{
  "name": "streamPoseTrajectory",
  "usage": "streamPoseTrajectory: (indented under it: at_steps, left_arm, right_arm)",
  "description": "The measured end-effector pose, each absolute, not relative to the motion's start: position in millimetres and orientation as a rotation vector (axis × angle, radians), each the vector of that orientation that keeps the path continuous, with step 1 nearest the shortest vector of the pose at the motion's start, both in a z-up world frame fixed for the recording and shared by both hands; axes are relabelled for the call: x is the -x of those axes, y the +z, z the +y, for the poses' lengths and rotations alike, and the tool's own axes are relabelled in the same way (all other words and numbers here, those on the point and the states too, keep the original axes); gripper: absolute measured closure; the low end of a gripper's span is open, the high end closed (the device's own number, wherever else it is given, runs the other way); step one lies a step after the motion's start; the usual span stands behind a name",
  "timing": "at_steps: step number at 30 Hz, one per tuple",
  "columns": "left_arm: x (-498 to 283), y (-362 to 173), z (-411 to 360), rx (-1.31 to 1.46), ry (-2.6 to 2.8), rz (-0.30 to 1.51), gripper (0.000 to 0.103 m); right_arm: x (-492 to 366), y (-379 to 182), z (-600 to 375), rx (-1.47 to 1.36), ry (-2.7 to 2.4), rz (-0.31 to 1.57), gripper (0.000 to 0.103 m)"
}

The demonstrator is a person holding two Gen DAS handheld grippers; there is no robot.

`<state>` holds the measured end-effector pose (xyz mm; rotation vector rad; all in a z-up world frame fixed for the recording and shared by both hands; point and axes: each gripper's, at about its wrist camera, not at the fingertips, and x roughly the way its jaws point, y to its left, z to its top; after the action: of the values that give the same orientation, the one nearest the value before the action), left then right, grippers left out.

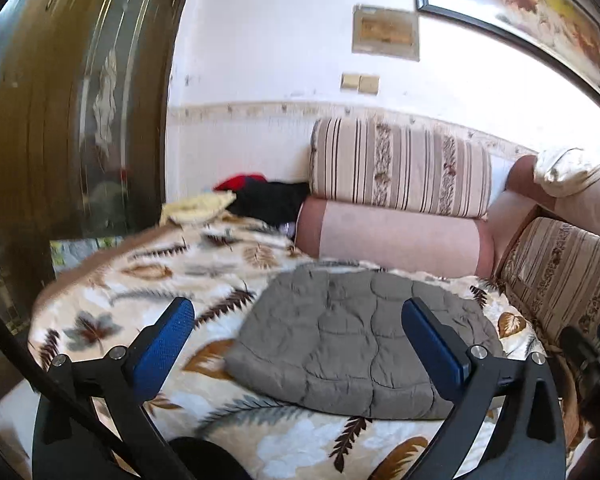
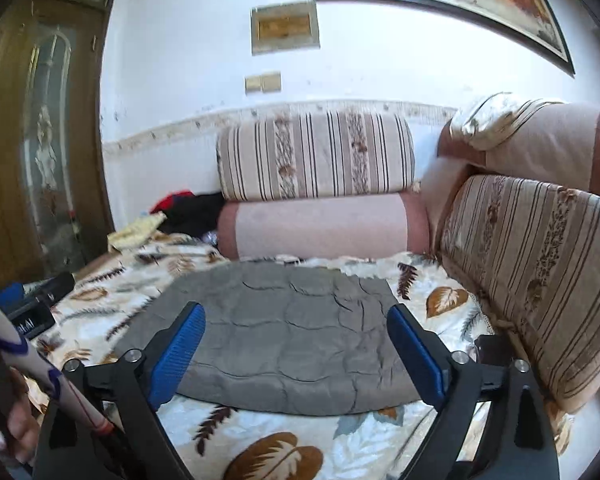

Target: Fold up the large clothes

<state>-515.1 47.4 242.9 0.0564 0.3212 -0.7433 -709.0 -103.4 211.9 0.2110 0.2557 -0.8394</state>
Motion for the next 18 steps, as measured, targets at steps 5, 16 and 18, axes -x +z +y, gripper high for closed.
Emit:
streamPoseTrajectory:
  at_steps: [5, 16, 18]
  left_arm:
    - [526, 233, 54, -0.154, -0.748, 0.326, 0.000]
    - [518, 195, 52, -0.181, -0.636, 0.444, 0.000]
    - [522, 192, 48, -0.236, -0.595, 0.424, 0.000]
  right_arm:
    - [707, 203, -76, -0.159, -0.862, 0.279, 0.001]
    - [694, 177, -79, -0.192, -0.850, 0.361, 0.001]
    - [690, 175, -79, -0.185, -0.841, 0.366, 0.001]
